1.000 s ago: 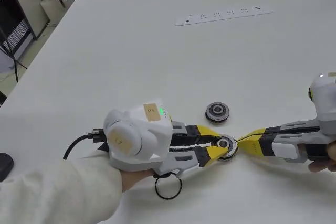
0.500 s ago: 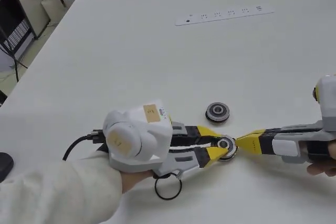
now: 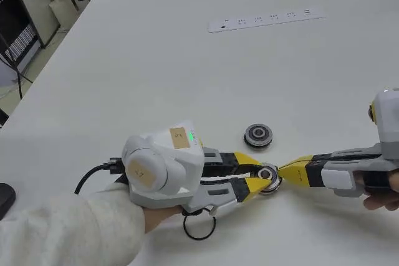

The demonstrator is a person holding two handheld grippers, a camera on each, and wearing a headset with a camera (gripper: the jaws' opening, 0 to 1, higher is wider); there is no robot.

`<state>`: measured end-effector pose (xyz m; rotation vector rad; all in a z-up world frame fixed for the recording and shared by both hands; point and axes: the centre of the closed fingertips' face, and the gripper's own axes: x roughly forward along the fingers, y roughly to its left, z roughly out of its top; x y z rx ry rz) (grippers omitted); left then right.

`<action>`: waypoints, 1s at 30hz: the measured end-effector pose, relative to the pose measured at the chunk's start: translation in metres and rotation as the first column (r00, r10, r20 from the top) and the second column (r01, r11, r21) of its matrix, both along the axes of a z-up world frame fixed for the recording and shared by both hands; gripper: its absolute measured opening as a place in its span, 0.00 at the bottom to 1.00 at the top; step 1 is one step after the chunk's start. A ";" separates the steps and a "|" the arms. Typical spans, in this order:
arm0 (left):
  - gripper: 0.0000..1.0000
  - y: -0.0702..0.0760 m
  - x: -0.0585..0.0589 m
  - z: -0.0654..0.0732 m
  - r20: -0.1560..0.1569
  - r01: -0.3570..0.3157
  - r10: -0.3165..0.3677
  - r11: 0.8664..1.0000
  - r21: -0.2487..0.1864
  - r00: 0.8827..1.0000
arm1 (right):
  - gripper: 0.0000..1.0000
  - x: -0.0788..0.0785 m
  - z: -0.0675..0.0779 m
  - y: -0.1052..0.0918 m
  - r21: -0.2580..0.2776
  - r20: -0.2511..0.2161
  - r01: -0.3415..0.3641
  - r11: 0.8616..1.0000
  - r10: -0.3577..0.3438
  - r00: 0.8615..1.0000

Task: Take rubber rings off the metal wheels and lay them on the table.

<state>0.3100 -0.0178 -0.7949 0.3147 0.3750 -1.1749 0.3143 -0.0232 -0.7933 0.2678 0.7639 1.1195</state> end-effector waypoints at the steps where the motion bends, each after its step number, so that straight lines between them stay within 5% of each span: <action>1: 0.13 0.000 0.000 0.000 -0.001 -0.001 0.001 1.000 -0.001 1.000 | 0.00 0.000 0.000 0.000 -0.007 0.007 -0.003 1.000 0.004 1.000; 6: 0.13 0.000 0.000 0.000 -0.006 -0.005 0.005 1.000 0.000 1.000 | 0.00 0.000 0.000 0.001 -0.011 0.015 -0.010 1.000 0.010 1.000; 8: 0.13 0.000 0.000 0.000 -0.006 -0.007 0.007 1.000 0.000 1.000 | 0.00 0.001 0.001 0.000 0.025 -0.028 0.016 1.000 -0.015 1.000; 30: 0.13 0.000 0.000 0.000 -0.001 -0.004 0.004 1.000 0.001 1.000 | 0.00 0.000 0.003 0.004 0.035 -0.014 -0.008 0.999 0.008 1.000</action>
